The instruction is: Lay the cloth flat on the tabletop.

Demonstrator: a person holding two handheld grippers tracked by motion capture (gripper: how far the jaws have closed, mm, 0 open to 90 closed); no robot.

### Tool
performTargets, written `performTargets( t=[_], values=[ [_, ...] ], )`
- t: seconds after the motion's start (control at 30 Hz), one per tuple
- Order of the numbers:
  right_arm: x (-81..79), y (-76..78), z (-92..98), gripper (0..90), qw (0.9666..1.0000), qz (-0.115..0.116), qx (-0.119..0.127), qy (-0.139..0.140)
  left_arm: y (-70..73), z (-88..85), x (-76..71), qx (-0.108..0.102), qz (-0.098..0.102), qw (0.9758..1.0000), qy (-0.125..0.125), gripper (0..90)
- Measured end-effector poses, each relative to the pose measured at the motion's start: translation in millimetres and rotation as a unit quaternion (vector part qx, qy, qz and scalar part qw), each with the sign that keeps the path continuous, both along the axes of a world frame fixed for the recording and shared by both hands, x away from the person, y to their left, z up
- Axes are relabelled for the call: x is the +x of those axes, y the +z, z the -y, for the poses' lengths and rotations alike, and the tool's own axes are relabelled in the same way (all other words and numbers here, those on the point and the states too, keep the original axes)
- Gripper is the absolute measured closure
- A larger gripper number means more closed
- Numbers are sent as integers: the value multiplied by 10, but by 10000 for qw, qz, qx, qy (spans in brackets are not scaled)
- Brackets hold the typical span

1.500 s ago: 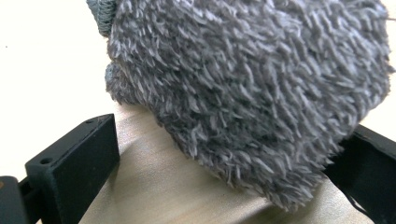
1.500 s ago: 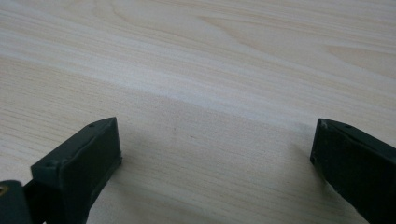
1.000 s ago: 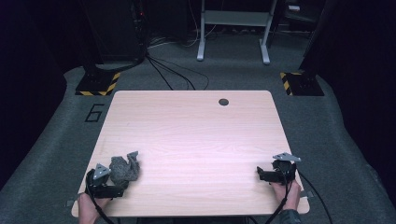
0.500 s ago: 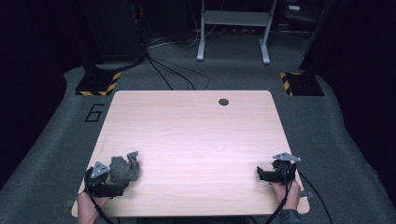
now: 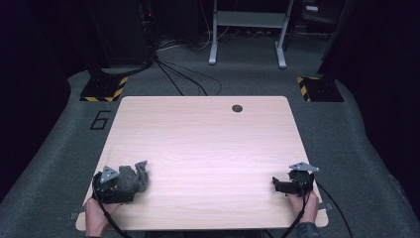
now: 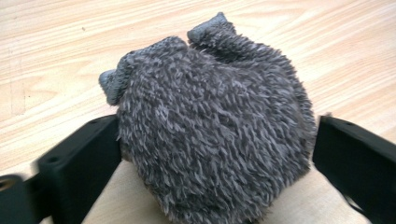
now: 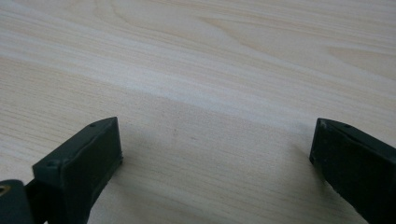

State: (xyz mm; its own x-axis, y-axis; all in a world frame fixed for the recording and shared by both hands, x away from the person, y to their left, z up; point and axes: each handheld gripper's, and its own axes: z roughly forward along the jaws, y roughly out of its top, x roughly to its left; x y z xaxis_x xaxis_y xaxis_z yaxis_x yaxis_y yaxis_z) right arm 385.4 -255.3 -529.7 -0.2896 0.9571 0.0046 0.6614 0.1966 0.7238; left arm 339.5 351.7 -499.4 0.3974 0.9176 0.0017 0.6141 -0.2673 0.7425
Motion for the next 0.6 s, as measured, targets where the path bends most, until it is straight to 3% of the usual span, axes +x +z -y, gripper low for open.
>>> performTargets(
  t=[0.2, 0.27, 0.3, 0.43, 0.6],
  values=[
    [-1, 1, 7, 19, 10000, -6, -35, 37, -65, 32, 13, 41, -43, 10000, -18, 218],
    [-1, 2, 6, 19, 10000, -7, -27, 26, -82, 42, 7, 14, -9, 10000, 44, 248],
    [-1, 1, 6, 20, 10000, -7, -30, 35, -93, 42, 4, -40, -8, 10000, 82, 315],
    [-2, 1, 3, 21, 10000, 2, -11, 12, -101, 25, -8, -134, 17, 9998, 161, 432],
    [-2, 1, 3, 22, 10000, 2, -13, 16, -87, 9, -29, -166, 85, 9997, 180, 516]
  ],
)
